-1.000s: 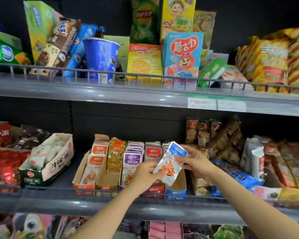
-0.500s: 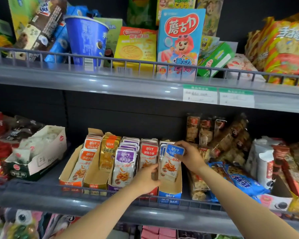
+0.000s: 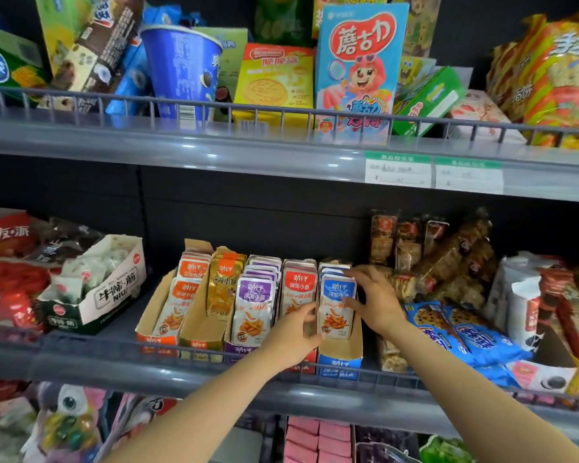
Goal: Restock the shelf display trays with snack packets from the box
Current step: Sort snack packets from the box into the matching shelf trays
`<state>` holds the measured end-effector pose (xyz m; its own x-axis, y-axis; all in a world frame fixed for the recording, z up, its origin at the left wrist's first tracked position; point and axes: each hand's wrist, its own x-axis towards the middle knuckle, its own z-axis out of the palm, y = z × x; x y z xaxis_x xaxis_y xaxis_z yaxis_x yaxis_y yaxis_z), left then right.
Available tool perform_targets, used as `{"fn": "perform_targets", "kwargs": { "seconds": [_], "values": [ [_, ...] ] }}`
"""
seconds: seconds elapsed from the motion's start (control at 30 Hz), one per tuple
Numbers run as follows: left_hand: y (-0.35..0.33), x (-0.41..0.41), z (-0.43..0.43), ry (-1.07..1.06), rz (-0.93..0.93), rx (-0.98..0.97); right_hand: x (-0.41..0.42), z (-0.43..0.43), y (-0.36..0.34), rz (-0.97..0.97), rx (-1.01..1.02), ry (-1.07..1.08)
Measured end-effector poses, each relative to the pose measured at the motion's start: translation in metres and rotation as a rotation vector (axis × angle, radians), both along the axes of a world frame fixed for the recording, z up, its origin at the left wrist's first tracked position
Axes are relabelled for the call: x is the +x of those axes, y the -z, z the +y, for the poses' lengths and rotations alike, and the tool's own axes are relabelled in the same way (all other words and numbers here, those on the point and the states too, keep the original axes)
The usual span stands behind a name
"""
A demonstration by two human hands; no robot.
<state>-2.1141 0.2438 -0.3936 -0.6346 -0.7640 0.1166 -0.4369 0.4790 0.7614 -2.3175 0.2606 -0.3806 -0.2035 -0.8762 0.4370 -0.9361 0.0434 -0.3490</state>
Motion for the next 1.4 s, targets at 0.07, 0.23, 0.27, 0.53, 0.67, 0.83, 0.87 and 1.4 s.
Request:
{"fn": "perform_targets", "kwargs": {
  "seconds": [0.07,0.23,0.27,0.53,0.67,0.83,0.87,1.4],
  "values": [
    [-0.003,0.008,0.006,0.000,0.029,-0.039,0.005,0.011,-0.002,-0.043,-0.034,-0.029],
    [-0.005,0.047,0.023,-0.009,0.007,-0.210,0.035,0.051,-0.010,-0.151,-0.038,-0.106],
    [-0.002,0.058,0.027,-0.010,-0.016,-0.247,0.045,0.061,-0.009,-0.175,-0.027,-0.128],
    [0.072,0.156,0.070,-0.012,-0.264,-0.250,0.141,0.135,0.074,-0.329,0.191,-0.351],
    [0.126,0.203,0.095,-0.035,-0.409,-0.173,0.176,0.155,0.149,-0.391,0.392,-0.328],
    [0.196,0.245,0.107,-0.036,-0.584,0.019,0.212,0.178,0.230,-0.467,0.608,-0.239],
    [0.210,0.251,0.108,-0.035,-0.617,0.062,0.220,0.180,0.245,-0.499,0.655,-0.223],
    [0.312,0.270,0.117,0.103,-0.834,0.404,0.292,0.166,0.384,-1.291,0.988,0.219]
  ]
}}
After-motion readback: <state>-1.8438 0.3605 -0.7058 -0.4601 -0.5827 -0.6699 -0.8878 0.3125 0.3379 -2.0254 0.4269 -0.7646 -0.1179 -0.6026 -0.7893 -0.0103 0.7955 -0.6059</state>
